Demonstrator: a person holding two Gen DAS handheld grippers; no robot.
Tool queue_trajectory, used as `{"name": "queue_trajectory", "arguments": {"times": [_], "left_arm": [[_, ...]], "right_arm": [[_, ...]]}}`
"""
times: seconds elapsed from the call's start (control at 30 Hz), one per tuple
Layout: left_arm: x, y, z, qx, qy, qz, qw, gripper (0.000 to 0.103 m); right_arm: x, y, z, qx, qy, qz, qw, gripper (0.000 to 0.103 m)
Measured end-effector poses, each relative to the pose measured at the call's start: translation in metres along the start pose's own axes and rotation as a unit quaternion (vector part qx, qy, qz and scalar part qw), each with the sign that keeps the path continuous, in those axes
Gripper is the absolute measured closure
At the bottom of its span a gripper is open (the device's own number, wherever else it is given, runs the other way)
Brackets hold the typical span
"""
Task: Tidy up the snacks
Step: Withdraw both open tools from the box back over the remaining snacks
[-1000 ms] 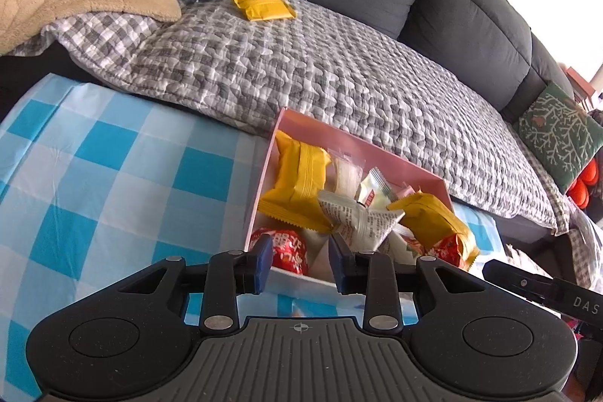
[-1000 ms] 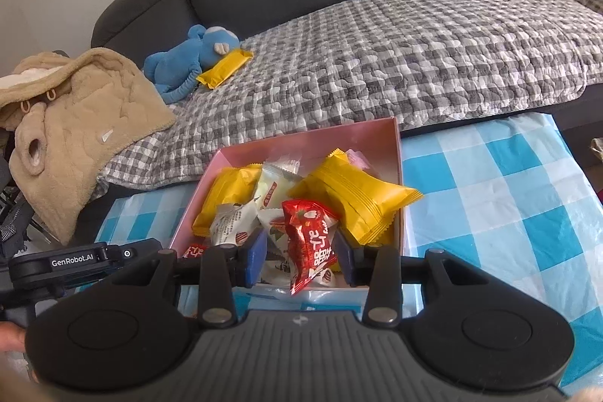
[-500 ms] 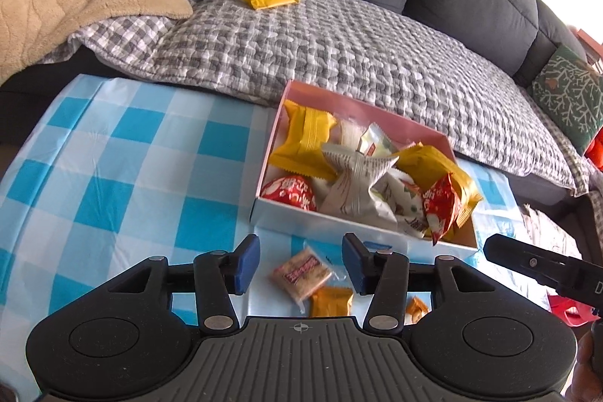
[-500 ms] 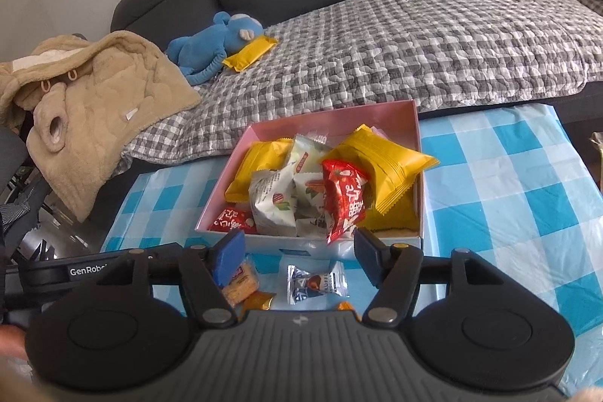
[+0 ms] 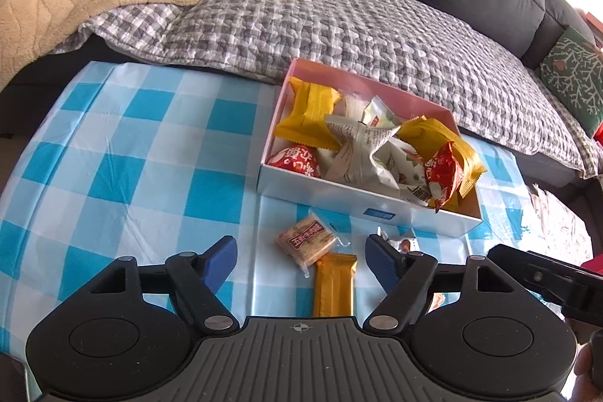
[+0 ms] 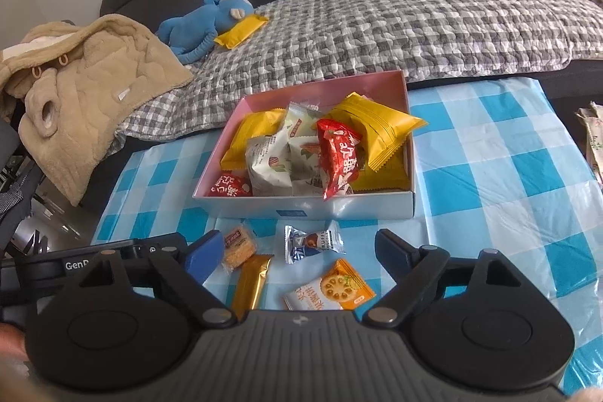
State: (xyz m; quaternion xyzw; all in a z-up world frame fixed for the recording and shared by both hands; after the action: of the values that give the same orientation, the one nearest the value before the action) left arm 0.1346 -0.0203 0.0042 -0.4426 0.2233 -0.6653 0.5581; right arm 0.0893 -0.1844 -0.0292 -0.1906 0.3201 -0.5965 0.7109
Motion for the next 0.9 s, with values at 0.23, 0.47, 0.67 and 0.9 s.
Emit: {"name": "queue_trajectory", "arguments": {"times": [0.23,0.47,0.67,0.9], "left_arm": [[-0.006,0.001,-0.008,-0.009,-0.007,0.01,0.9999,0.021],[-0.008,0.002,-0.016,-0.018,-0.006,0.017,0.9997,0.018],[-0.014,0.003,-0.017,-0.018,-0.007,0.025,0.9995,0.016],[-0.023,0.0,-0.019,-0.02,-0.02,0.031,0.9991,0.016]], "right_arm": [[0.005,-0.001,-0.005,-0.008,0.009,-0.013,1.0,0.012],[0.001,0.004,-0.008,-0.018,-0.006,-0.012,1.0,0.009],[0.003,0.005,-0.009,-0.023,-0.002,-0.012,1.0,0.006],[0.005,0.011,-0.012,-0.033,-0.003,-0.015,0.999,0.006]]}}
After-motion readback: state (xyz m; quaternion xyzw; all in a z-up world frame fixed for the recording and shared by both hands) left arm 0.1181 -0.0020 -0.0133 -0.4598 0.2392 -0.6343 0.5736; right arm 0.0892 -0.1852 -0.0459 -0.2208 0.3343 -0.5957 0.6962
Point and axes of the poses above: each gripper's, at about its wrist camera, not at the fingertips, and y roughly the way its jaws point, x to its right, z to its top, the point moved 8 cm from there along y, roughly the way its jaws point, and after that the axes turned 12 degrees about -y, right-handed, at the moved point
